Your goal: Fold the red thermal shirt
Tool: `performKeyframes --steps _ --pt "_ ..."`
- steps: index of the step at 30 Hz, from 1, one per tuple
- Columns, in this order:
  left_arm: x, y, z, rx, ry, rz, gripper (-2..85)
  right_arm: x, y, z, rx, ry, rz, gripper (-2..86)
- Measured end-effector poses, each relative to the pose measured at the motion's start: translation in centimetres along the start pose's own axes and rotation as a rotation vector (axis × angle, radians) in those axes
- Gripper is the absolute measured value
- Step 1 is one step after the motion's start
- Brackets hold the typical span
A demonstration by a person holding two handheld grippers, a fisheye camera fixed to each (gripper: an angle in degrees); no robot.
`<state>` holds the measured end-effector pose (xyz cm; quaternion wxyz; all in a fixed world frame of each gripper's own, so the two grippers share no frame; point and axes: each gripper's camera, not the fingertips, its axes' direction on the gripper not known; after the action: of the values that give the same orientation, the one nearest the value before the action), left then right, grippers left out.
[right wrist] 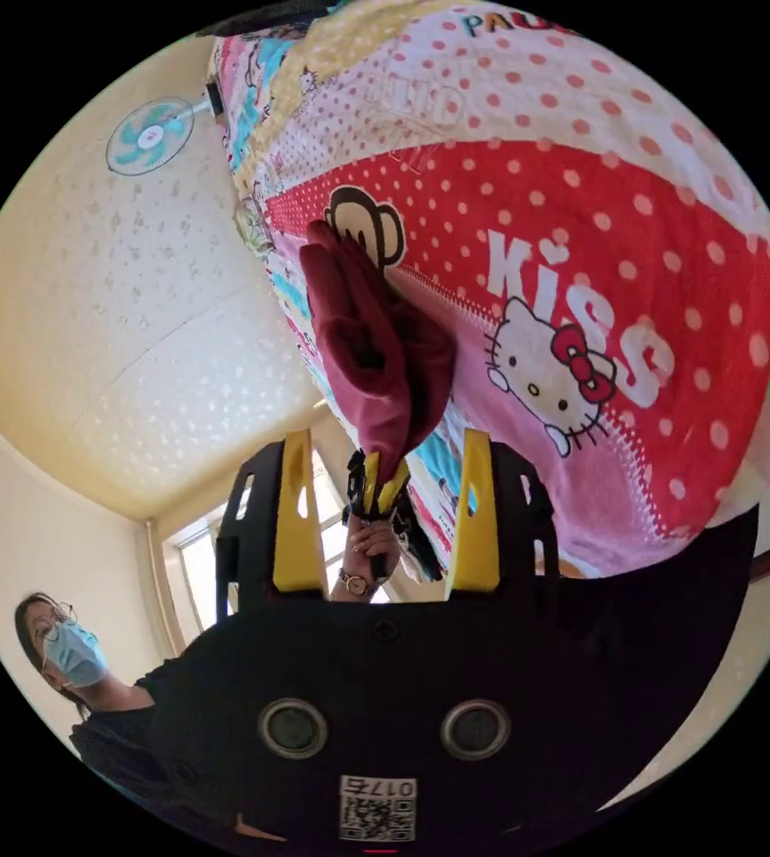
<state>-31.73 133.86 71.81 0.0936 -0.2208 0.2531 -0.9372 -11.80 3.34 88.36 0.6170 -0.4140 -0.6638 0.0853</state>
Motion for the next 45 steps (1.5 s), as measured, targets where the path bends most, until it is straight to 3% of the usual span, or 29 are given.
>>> performKeyframes --steps 2,4,13,16,20,23,24,27,30,32,36,39,43,45 --pt "1.2 0.7 -0.4 -0.007 0.007 0.023 7.5 1.8 1.2 2.2 -0.037 -0.055 0.043 33.5" --pt "3.0 1.4 -0.5 -0.021 -0.02 0.056 7.1 2.5 1.5 4.6 -0.068 -0.151 0.033 33.5" --pt "6.5 5.5 0.0 0.011 -0.056 0.116 6.5 3.9 -3.6 11.3 0.001 -0.474 0.051 14.0" --pt "9.2 7.7 -0.4 0.022 0.025 0.182 6.3 -1.3 -1.9 10.3 -0.067 -0.211 -0.159 8.9" --pt "16.2 11.6 1.1 -0.049 -0.033 0.354 1.9 -10.6 1.9 8.4 -0.12 0.124 -0.463 6.3" --pt "23.2 14.8 3.7 -0.101 0.158 0.605 -0.6 -16.3 3.7 7.1 -0.105 0.312 -0.604 5.9" --pt "25.8 15.5 5.2 -0.141 0.216 0.678 -0.8 -17.4 4.1 6.7 -0.092 0.346 -0.636 5.8" --pt "29.8 16.4 9.2 -0.211 0.156 0.715 -1.0 -21.9 6.0 3.0 0.026 0.413 -0.752 5.6" --pt "31.6 18.2 11.7 -0.253 0.212 0.744 -1.0 -24.9 7.7 -3.3 0.162 0.37 -0.847 5.7" --pt "31.6 19.3 12.9 -0.264 0.156 0.744 -1.0 -25.0 8.4 -8.8 0.227 0.295 -0.884 6.1" --pt "27.9 21.1 14.4 -0.248 0.036 0.636 -1.0 -20.5 6.7 -15.9 0.291 0.209 -0.781 7.2" --pt "23.1 21.8 14.6 -0.222 0.053 0.454 -1.0 -12.0 2.4 -19.7 0.314 0.197 -0.526 8.0" --pt "18.8 24.3 14.0 -0.136 0.025 0.27 -1.0 5.1 -2.5 -21.7 0.255 0.336 0.101 5.9" --pt "18.8 25.6 13.6 -0.097 -0.101 0.22 -1.0 7.9 -0.8 -21.4 0.25 0.227 0.048 3.4"
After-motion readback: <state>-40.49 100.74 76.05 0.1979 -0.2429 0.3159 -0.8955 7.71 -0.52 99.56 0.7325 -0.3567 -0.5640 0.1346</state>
